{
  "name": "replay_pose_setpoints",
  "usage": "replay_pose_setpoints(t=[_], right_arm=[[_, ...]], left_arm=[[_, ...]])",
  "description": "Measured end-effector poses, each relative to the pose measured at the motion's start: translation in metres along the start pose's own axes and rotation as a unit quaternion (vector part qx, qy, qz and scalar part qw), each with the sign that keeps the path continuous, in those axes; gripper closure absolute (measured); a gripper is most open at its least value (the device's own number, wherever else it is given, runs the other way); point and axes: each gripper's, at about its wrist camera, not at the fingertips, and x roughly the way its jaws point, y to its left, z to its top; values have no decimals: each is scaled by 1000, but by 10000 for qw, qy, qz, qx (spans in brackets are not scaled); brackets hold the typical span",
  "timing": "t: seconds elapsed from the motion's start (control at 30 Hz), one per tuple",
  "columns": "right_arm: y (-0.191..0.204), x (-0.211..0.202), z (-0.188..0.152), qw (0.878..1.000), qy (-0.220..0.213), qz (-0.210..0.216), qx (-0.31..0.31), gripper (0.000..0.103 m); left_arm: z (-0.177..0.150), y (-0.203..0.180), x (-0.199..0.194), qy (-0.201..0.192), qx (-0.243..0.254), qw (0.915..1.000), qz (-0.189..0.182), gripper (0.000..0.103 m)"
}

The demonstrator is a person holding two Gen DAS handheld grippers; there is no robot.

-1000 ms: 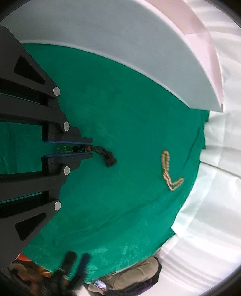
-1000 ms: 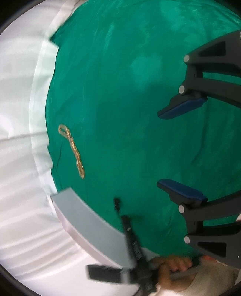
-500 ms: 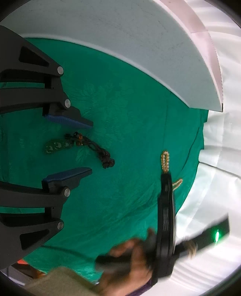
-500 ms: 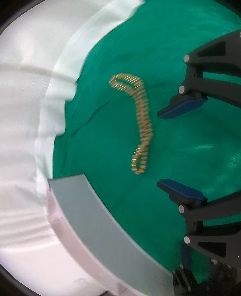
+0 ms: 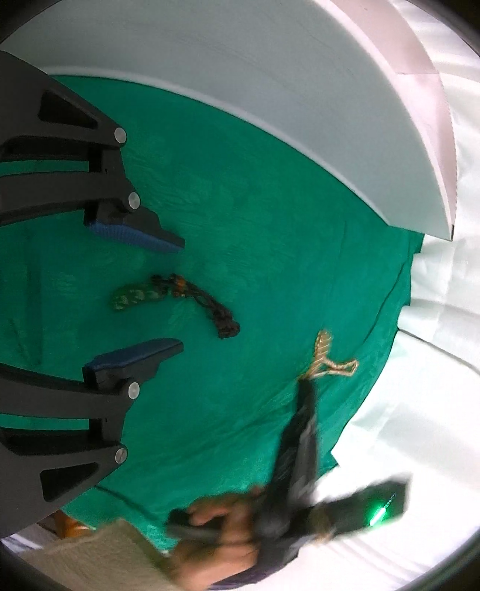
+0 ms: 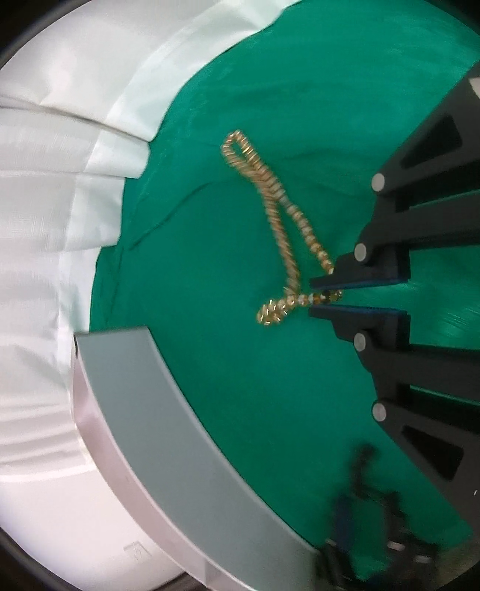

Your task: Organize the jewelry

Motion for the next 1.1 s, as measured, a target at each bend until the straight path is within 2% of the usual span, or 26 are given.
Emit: replay_pose_setpoints(t=[0.13,0.23,0.37,0.43,0.47,0.5,0.53,0.6,0.7,0.87,0.9,0.93,0.97,1.0,1.03,1.1], right_arm=[[12,-42,-50,9995,-11,225,199,95],[17,-73,-92,9979,-7,407,499,95],[22,-111,-148,9920,-47,600,1105,95],[24,-122,-164,9902,-103,553,1279,94],[26,-129,-174,9899,-148,364,1365,94],[26,-132,-178,9899,-164,227,1392,90],[26,-134,-181,9895,-182,86,1431,81],[26,-141,-190,9866,-295,-37,1604,74],[21,-147,-194,9827,-410,-73,1804,73],[22,-147,-189,9834,-421,-144,1756,73],[22,-144,-185,9841,-408,-139,1721,73],[21,-141,-181,9848,-390,-144,1688,73],[21,-137,-176,9857,-354,-160,1639,73],[20,-132,-168,9872,-302,-171,1558,73],[19,-126,-160,9886,-270,-175,1472,73],[19,-112,-142,9915,-219,-177,1269,71]], left_arm=[[-9,0,-9,72,20,10000,2,52],[-18,-1,-18,147,114,9998,2,46],[-28,-1,-27,254,256,9994,1,43],[-30,-2,-29,282,328,9991,-11,37],[-30,-4,-29,282,367,9989,-6,36],[-29,-6,-28,282,386,9989,17,35],[-26,-8,-26,285,415,9987,55,35],[-19,-13,-21,246,501,9984,90,35],[-6,-21,-7,212,687,9967,368,36],[7,-29,16,208,971,9928,663,38],[7,-32,18,174,1067,9912,761,45],[6,-36,19,147,1169,9894,844,62],[6,-38,19,136,1221,9887,864,73],[5,-40,18,144,1288,9880,834,93],[4,-40,18,183,1297,9885,753,97],[4,-38,14,207,1206,9908,581,98]])
